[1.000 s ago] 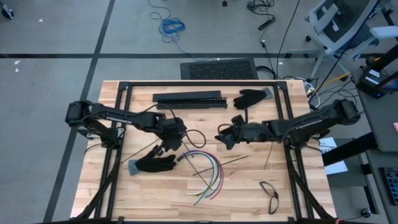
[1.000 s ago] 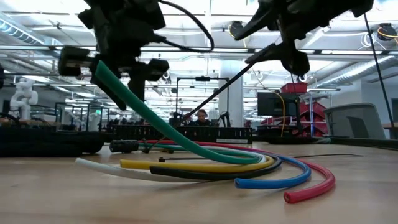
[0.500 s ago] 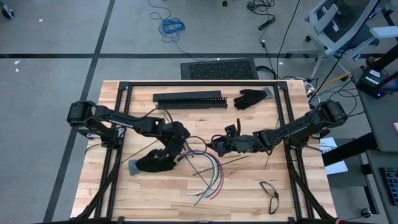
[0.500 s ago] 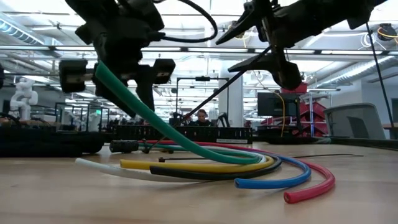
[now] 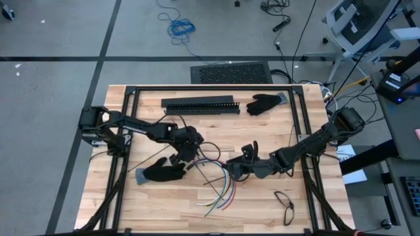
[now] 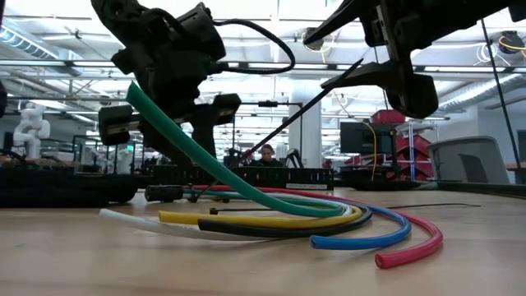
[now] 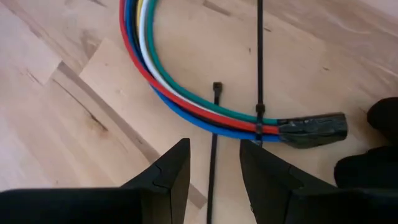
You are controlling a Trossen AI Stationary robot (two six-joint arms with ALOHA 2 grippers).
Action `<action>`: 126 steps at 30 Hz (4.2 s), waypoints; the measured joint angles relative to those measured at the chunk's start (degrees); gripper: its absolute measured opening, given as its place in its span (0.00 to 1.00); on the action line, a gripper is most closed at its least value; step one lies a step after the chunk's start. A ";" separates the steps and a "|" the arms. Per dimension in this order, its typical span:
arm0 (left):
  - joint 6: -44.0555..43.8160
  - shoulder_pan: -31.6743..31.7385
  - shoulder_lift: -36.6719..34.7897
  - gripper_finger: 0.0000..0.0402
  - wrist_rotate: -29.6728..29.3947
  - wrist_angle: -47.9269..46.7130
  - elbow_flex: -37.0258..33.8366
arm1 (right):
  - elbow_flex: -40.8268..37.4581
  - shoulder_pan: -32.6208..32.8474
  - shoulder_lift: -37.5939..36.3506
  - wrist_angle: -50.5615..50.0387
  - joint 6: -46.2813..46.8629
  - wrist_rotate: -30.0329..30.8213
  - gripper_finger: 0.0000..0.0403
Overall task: Ziptie cables
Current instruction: Wrap the cable wires using a zip tie
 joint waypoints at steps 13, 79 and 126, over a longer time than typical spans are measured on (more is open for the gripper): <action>1.18 -2.31 -0.57 0.26 0.73 -4.82 0.00 | 0.00 -0.15 0.00 0.16 -0.49 0.35 0.57; 2.60 0.77 4.35 0.25 5.56 -3.63 1.31 | 0.00 -0.22 0.00 3.23 -3.21 1.51 0.57; -4.71 2.05 3.87 0.27 5.57 -7.78 5.04 | 0.00 -0.24 0.00 3.58 -3.75 1.52 0.57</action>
